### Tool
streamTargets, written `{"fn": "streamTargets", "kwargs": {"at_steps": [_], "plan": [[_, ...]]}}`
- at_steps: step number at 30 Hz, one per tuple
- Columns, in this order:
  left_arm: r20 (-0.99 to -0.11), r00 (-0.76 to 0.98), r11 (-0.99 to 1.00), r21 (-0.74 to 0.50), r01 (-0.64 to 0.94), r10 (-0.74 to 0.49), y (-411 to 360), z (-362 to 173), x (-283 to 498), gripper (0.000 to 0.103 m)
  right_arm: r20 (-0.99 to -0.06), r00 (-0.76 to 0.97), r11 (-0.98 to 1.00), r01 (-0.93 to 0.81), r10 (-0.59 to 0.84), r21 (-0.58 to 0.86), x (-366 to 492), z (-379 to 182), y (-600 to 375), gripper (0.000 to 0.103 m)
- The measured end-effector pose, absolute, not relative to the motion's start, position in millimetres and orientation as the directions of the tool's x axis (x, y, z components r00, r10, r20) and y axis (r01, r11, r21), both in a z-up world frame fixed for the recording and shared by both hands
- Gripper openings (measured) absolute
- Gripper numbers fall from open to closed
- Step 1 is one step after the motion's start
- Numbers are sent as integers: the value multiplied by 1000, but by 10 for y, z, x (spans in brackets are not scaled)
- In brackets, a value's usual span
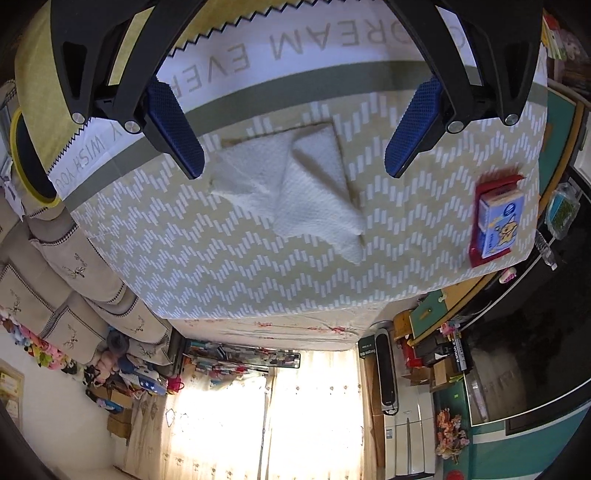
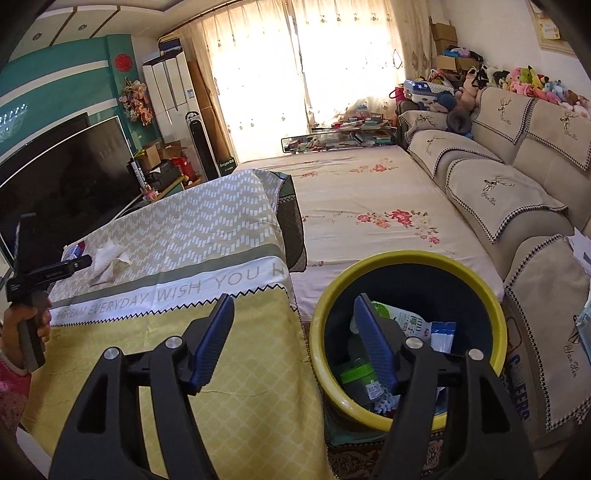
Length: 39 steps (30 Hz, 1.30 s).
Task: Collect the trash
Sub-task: 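Reach the left gripper to the white towel and grasp it, then carry the white towel over the bin and open the left gripper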
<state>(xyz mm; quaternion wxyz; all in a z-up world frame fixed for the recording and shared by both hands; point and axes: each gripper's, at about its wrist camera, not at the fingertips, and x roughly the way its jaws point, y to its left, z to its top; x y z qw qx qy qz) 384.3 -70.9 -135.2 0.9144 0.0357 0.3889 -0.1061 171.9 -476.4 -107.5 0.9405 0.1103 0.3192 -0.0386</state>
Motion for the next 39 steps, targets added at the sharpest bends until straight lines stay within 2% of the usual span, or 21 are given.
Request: {"fn": "streamTargets", "kwargs": {"at_steps": [5,15,17,21,23,24,26,27,28,33,39], "plan": [[-756,645,976,36,216,-115,-870,-1529,4146,97,-606,795,971,131,19,202,1708,-1084,-4777,65],[-805,585,983,16,185,-97,-916,-1758,4456,95,-600,799,968,121,37,221,1699,-1069,-4802,67],[-800,591,981,17,191,-101,-926,-1755,4471,85,-598,801,967,121,38,222,1697,-1058,-4799,67],[-794,599,980,18,198,-106,-964,-1743,4467,72,-594,803,966,112,50,232,1701,-1057,-4780,67],[-788,606,978,23,207,-110,-1013,-1717,4448,55,-594,803,966,108,55,235,1702,-1060,-4778,67],[-786,608,977,23,213,-114,-1038,-1693,4419,51,-594,803,966,106,57,235,1699,-1058,-4771,67],[-782,612,975,26,223,-119,-1085,-1676,4382,31,-593,803,966,102,62,238,1695,-1054,-4759,67],[-781,613,974,26,226,-121,-1127,-1663,4336,26,-592,804,966,101,63,240,1691,-1047,-4761,67],[-780,614,973,29,229,-121,-1148,-1654,4319,14,-590,805,965,100,64,241,1686,-1041,-4767,67],[-762,633,968,36,250,-135,-1261,-1555,4103,10,-573,817,966,97,61,241,1617,-969,-4789,67],[-707,669,938,22,346,-230,-1511,-1137,3600,10,-546,837,965,114,35,236,1447,-867,-4892,67]]}}
